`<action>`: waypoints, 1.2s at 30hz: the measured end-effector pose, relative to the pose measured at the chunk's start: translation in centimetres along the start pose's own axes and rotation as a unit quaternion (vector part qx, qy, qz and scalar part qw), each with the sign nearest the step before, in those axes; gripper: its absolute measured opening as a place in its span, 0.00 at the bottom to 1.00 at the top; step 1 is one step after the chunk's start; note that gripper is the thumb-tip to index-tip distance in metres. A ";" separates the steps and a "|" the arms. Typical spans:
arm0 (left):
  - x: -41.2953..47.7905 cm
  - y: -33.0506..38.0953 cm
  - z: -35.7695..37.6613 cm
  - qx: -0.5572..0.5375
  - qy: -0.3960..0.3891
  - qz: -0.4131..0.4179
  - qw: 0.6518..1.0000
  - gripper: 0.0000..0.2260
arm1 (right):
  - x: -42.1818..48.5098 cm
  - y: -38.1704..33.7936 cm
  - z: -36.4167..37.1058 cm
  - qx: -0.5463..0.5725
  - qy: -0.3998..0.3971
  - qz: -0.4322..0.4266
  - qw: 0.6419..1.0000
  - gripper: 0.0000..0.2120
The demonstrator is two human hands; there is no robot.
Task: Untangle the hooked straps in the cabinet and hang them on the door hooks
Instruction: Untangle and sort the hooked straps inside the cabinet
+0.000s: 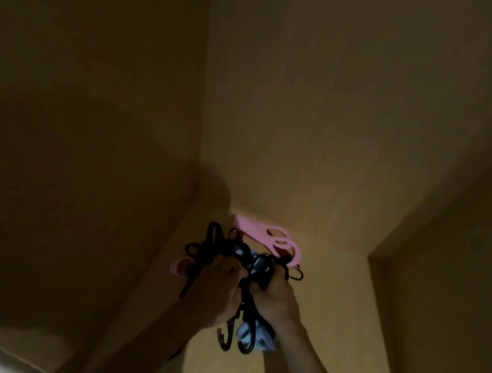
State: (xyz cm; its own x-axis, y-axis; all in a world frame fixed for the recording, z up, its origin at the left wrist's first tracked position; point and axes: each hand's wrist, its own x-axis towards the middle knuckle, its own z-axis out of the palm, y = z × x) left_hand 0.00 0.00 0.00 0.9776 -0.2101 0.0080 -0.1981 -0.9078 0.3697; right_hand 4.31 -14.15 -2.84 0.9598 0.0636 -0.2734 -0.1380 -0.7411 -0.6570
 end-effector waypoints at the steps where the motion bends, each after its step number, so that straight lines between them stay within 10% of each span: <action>1: 0.2 -0.1 0.3 0.022 -0.018 0.004 1.000 0.18 | 0.2 -0.2 0.6 -0.003 0.008 0.014 1.000 0.31; 12: 0.9 -0.8 0.3 0.181 -0.140 -0.042 0.973 0.12 | -1.8 -2.0 -2.5 0.169 0.050 -0.029 0.984 0.19; 21: 1.4 0.5 -1.2 0.182 -0.062 -0.089 0.977 0.16 | -4.1 -1.6 -8.0 0.308 0.019 -0.051 0.950 0.15; 28: 2.7 1.6 -1.1 -0.143 0.036 0.064 0.987 0.32 | -5.3 -0.6 -8.3 0.288 -0.067 -0.076 0.952 0.13; 36: 3.7 2.5 -1.3 -0.042 0.036 0.070 0.996 0.15 | -5.4 0.5 -8.7 0.266 -0.103 -0.062 0.956 0.22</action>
State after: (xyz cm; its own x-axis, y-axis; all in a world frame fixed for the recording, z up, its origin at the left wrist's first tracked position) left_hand 3.18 -2.55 2.17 0.9439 -0.3034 0.1304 -0.3293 -0.8367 0.4375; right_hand 1.20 -20.65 4.43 0.9159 0.2996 -0.2673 -0.1843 -0.2778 -0.9428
